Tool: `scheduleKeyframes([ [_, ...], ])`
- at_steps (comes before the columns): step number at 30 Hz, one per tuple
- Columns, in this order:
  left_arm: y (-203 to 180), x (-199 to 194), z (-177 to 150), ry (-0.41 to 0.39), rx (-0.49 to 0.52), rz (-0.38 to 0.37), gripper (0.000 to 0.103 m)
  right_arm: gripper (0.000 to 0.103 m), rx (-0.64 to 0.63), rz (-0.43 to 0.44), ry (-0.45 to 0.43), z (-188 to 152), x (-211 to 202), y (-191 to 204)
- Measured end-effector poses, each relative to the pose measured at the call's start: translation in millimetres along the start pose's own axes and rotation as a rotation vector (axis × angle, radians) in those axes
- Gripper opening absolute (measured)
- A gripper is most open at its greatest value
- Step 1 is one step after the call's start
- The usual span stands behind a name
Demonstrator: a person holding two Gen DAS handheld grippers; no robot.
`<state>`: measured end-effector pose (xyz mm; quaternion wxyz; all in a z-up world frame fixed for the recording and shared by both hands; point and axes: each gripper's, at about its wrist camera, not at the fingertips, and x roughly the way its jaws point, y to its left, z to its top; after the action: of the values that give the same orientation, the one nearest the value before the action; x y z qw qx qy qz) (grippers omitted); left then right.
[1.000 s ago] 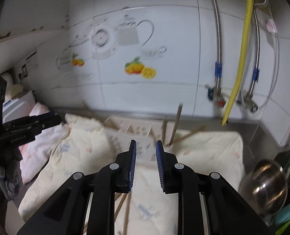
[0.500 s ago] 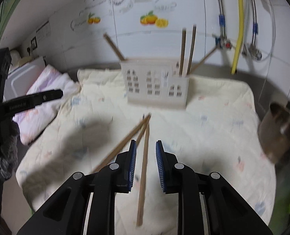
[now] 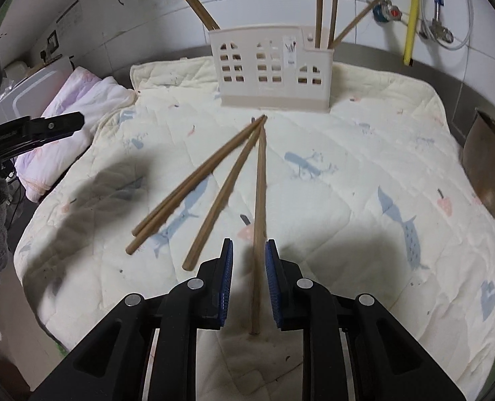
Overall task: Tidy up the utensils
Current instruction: 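Move both open grippers back over the remaining chopsticks, then close the left gripper on a chopstick while the right gripper grasps another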
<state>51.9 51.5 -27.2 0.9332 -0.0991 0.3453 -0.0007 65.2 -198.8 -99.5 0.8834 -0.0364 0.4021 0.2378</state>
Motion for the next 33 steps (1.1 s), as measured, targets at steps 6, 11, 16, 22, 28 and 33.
scheduleKeyframes([
  [6, -1, 6, -9, 0.031, 0.005, -0.008, 0.045, 0.014, 0.009, 0.000, 0.020, -2, 8, -2],
  [11, -10, 13, -16, 0.059, 0.026, -0.031, 0.045, 0.012, 0.022, -0.011, 0.032, -5, 13, -5],
  [16, -23, 22, -23, 0.090, 0.054, -0.064, 0.044, 0.007, 0.023, -0.021, 0.035, -6, 15, -6],
  [22, -44, 36, -32, 0.139, 0.099, -0.123, 0.033, 0.007, 0.031, -0.023, 0.023, -6, 13, -7],
  [28, -62, 54, -38, 0.187, 0.122, -0.168, 0.018, 0.007, 0.039, -0.020, -0.001, -4, 4, -10],
  [33, -72, 69, -40, 0.211, 0.130, -0.168, 0.010, 0.007, 0.046, -0.022, -0.021, -3, -4, -13],
])
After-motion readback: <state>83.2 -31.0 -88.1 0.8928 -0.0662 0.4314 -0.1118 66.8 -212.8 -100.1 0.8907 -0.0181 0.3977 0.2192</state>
